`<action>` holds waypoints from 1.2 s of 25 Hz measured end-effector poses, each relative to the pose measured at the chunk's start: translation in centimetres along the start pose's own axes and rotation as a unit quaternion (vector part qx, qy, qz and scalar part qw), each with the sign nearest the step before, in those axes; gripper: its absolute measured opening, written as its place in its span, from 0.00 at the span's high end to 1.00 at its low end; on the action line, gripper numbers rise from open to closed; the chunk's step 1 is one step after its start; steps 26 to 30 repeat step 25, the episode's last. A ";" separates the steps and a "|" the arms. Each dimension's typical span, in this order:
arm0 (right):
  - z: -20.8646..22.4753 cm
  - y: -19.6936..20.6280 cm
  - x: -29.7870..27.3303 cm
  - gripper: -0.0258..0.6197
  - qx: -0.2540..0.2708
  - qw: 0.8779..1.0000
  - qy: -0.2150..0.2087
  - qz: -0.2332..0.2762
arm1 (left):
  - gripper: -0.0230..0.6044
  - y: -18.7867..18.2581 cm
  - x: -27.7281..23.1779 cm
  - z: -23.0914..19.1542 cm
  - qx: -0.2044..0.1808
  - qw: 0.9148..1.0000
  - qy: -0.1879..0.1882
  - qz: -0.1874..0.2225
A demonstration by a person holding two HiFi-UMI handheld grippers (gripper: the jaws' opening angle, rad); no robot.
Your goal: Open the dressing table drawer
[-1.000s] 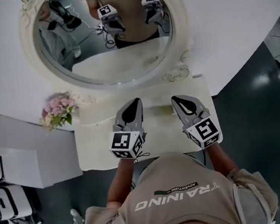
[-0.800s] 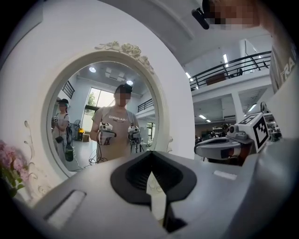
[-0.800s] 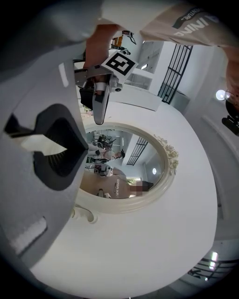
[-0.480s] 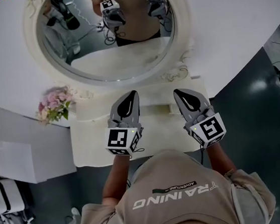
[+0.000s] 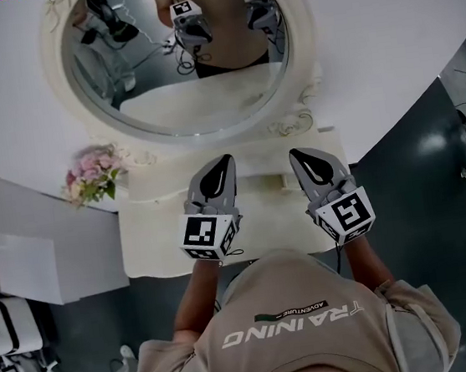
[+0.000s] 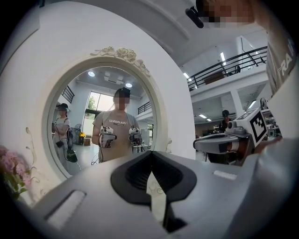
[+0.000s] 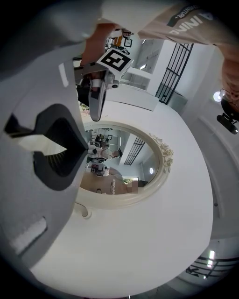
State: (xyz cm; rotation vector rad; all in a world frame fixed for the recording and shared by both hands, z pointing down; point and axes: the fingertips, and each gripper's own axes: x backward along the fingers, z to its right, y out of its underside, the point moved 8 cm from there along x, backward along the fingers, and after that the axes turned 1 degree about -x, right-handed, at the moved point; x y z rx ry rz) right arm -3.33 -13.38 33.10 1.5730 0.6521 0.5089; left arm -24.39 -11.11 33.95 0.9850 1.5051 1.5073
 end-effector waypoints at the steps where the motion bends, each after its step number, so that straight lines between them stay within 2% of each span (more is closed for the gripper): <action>1: -0.1 0.1 0.0 0.96 0.000 1.000 -0.001 0.000 | 0.93 0.0 0.1 0.0 -0.001 1.000 -0.001 -0.001; 30: -0.9 1.7 -0.5 0.96 -0.008 1.000 -0.006 -0.009 | 0.93 1.3 0.6 -0.3 0.016 1.000 0.004 -0.014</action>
